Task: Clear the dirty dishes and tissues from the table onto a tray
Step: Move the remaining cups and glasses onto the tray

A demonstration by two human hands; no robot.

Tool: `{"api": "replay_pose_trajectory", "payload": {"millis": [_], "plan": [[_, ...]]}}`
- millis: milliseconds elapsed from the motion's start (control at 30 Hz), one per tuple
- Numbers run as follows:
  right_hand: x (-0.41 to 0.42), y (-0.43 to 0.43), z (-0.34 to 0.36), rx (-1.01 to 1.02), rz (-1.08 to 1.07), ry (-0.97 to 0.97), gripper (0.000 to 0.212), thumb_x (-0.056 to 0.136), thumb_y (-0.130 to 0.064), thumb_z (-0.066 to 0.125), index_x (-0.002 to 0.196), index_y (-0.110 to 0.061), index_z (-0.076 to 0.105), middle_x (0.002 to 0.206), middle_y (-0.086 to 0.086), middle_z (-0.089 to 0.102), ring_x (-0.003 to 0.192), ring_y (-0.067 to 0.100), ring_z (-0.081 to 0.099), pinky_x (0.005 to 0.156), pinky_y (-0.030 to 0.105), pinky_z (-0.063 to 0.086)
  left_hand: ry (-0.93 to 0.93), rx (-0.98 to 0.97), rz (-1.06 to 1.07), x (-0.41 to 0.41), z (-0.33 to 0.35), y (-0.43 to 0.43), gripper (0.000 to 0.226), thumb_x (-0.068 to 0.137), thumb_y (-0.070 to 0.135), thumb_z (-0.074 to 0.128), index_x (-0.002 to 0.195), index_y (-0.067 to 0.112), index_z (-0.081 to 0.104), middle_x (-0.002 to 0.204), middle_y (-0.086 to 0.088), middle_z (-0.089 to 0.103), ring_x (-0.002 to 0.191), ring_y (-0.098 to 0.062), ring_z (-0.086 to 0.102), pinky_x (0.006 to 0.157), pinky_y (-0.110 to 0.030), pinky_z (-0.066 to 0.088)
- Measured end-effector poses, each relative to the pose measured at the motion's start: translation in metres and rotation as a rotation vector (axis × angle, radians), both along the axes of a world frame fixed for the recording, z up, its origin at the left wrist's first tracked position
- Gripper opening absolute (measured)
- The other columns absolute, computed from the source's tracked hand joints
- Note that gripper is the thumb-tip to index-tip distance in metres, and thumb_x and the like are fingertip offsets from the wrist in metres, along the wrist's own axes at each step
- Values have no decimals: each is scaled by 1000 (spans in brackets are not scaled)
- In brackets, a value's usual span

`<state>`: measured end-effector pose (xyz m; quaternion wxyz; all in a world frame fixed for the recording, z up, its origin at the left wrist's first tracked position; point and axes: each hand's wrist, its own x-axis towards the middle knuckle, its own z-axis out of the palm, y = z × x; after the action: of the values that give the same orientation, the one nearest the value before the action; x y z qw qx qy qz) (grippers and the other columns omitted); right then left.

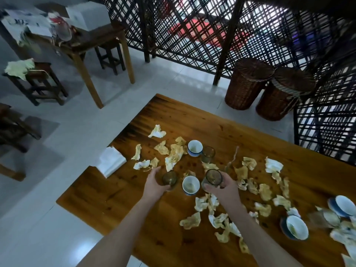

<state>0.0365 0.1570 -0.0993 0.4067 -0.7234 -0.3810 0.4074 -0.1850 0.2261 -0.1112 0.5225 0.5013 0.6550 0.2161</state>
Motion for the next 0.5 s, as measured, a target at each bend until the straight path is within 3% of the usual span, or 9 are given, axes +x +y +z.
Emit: {"api": "replay_pose_trajectory", "payload": {"millis": [133,233,367,433,500], "plan": [[5,0,-10,-46,-56,12,41,70,-21,83,95,-40,56,100,-17,60,89,-3,54,66,16,42,-59,-81,-85,2,-13,12,81,70,-1,80,140,18,42,144,-7,41,132,-24,40,98,-32,45],[14,-4,-17,-70,-80,21,40,71,-21,83,96,-38,58,102,-16,60,94,2,54,74,23,44,-61,-68,-166,8,-19,17,76,69,-1,81,135,17,48,138,-7,47,129,-22,44,107,-35,40],[22,-9,-19,-105,-125,16,61,70,-25,83,124,-18,55,117,-5,58,110,18,55,87,36,48,-7,-15,-186,12,-24,18,69,68,1,82,130,13,53,129,-6,55,123,-23,49,106,-34,40],[26,-13,-16,-100,-137,22,59,69,-27,84,121,-22,55,112,-11,58,105,15,55,78,27,48,1,18,-162,14,-24,16,66,70,5,82,129,12,53,126,-6,57,120,-22,51,101,-31,42],[30,-19,-12,-72,-145,38,45,69,-25,84,105,-33,58,102,-20,57,96,7,58,67,17,45,5,52,-116,17,-22,13,66,70,8,83,129,12,53,126,-6,57,118,-23,52,100,-34,44]]}}
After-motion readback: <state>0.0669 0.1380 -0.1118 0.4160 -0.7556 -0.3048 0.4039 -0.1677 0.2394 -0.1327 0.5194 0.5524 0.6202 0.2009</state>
